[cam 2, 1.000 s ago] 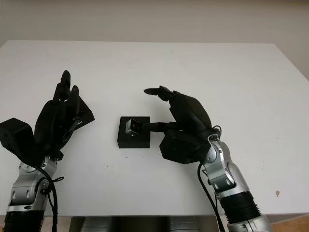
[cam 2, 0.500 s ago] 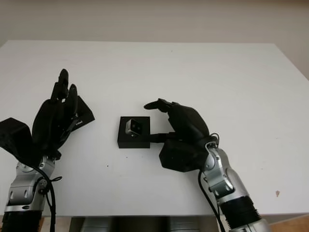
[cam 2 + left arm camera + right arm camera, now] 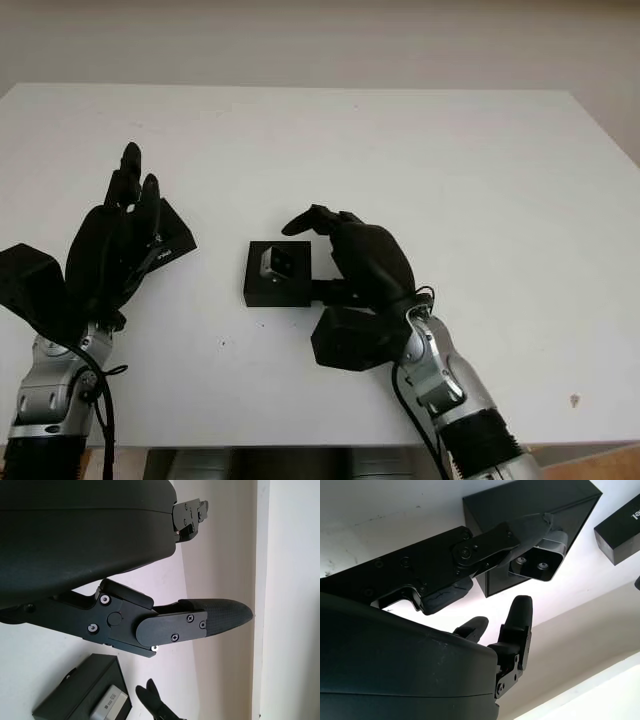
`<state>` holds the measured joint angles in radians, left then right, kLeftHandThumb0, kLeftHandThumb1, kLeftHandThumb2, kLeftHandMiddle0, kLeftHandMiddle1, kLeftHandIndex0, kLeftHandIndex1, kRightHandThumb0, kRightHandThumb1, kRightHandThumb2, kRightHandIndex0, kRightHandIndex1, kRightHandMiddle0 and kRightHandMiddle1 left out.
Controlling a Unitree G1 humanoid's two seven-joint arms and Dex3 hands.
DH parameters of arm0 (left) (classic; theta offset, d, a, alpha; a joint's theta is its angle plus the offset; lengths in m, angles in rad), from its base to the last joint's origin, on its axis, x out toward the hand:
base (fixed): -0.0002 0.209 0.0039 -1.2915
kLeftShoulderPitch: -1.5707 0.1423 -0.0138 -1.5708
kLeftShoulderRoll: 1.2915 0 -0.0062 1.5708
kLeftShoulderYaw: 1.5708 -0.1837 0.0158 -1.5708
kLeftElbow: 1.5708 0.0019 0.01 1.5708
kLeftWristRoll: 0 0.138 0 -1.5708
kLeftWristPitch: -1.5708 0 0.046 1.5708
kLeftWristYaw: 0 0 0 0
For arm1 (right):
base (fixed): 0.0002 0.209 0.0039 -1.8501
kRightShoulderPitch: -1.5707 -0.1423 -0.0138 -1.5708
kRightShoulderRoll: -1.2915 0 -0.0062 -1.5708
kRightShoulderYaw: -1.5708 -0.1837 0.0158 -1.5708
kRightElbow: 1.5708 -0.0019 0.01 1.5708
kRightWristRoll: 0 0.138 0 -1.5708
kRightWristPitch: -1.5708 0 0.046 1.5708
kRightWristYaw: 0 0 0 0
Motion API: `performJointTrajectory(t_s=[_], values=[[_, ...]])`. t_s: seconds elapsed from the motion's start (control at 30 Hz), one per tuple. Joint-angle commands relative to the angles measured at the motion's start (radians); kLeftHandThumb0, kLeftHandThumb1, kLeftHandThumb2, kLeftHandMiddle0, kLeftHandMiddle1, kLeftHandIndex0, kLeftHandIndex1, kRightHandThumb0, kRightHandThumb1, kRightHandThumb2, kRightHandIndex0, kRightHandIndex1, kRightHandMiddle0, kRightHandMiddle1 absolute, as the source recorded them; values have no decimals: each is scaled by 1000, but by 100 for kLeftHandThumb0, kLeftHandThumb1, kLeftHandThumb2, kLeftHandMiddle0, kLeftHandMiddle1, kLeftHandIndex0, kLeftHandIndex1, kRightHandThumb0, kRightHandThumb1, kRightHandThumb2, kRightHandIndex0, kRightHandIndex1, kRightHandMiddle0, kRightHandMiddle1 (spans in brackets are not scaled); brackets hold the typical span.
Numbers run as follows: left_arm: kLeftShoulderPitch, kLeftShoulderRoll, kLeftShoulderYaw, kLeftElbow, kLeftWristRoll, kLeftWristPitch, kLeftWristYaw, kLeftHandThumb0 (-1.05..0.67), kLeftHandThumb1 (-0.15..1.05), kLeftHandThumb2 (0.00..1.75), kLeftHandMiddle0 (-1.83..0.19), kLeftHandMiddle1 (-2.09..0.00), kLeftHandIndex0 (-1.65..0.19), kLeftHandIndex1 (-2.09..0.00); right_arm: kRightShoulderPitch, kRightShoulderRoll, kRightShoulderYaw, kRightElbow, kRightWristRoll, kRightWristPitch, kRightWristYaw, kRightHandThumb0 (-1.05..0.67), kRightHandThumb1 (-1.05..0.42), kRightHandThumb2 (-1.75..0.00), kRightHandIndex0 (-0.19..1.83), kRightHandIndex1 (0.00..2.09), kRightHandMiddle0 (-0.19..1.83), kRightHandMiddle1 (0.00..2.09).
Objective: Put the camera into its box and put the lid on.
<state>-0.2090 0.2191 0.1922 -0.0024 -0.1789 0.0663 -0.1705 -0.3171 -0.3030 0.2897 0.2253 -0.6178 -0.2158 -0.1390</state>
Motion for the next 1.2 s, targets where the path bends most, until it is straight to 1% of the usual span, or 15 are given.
performJointTrajectory(t_s=[0.0,0.33,0.6,0.87,1.17], values=[[6,6,3,-4,1,-12,-6,-76,105,54,19,0,19,0,4,6,4,3,-7,-3,-10,-75,-90,-6,25,55,19,114],[5,3,5,-4,0,-7,-2,-77,105,53,19,0,19,0,-2,7,6,28,-31,-10,-50,-71,-90,-5,25,64,27,116],[0,4,4,-3,1,-3,-2,-77,105,53,19,0,19,0,-6,8,9,47,-25,-21,-60,-67,-88,-5,22,73,31,112],[-3,2,5,2,-1,-8,0,-77,105,52,19,0,19,0,-16,17,12,74,-19,-41,-71,-67,-89,-5,19,83,34,112],[4,3,5,-6,1,-5,1,-76,105,53,19,0,19,0,-24,27,17,88,-19,-58,-76,-70,-88,-5,16,89,34,111]])
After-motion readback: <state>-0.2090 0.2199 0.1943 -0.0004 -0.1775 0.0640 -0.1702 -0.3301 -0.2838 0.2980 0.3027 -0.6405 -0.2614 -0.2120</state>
